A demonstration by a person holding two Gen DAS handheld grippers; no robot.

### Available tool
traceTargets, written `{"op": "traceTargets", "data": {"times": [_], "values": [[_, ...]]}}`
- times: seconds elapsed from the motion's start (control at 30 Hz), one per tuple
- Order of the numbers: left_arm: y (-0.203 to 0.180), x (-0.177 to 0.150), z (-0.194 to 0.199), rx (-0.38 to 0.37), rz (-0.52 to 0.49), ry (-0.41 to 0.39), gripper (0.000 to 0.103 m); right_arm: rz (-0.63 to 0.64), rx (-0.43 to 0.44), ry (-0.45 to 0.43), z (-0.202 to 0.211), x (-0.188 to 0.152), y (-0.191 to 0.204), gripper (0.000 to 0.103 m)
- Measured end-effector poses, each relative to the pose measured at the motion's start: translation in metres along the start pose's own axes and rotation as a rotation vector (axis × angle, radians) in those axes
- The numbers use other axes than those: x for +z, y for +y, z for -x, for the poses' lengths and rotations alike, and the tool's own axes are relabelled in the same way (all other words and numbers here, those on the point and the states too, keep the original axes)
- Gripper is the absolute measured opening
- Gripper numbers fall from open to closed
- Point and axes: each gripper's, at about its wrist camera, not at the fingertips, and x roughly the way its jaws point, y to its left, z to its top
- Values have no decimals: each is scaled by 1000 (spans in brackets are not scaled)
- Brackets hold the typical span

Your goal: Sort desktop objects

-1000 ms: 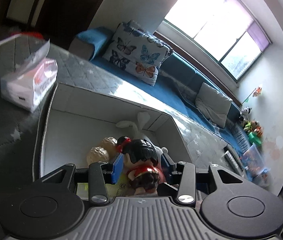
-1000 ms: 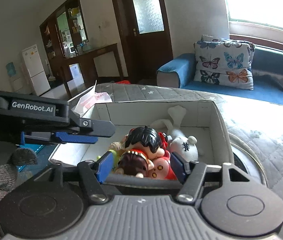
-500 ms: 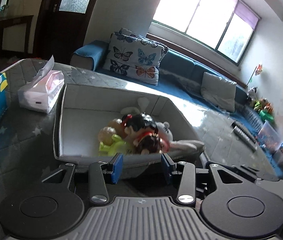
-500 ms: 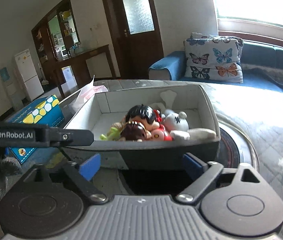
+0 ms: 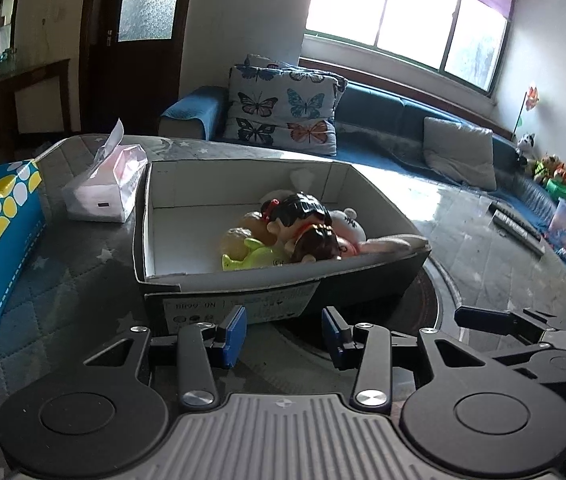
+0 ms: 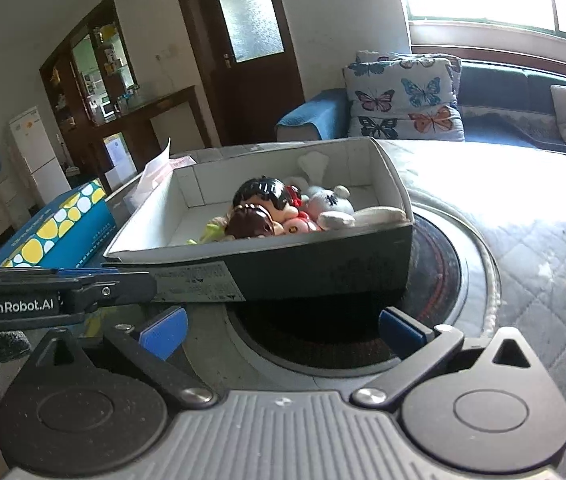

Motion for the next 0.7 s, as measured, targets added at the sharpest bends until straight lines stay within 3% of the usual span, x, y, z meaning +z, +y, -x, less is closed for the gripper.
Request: {"op": "traceTargets", "data": {"times": [0.27,0.53,0.7], "values": [[-4,-8,1,23,-12,10,44,-1,-20,20,1,-7,1,103],[-9,-12,1,109,-72,8,44,-6,-50,34,0,-9,3,103],[-8,-12,0,107,-69,14,44,-10,-72,44,-1,-8,4,103]]}}
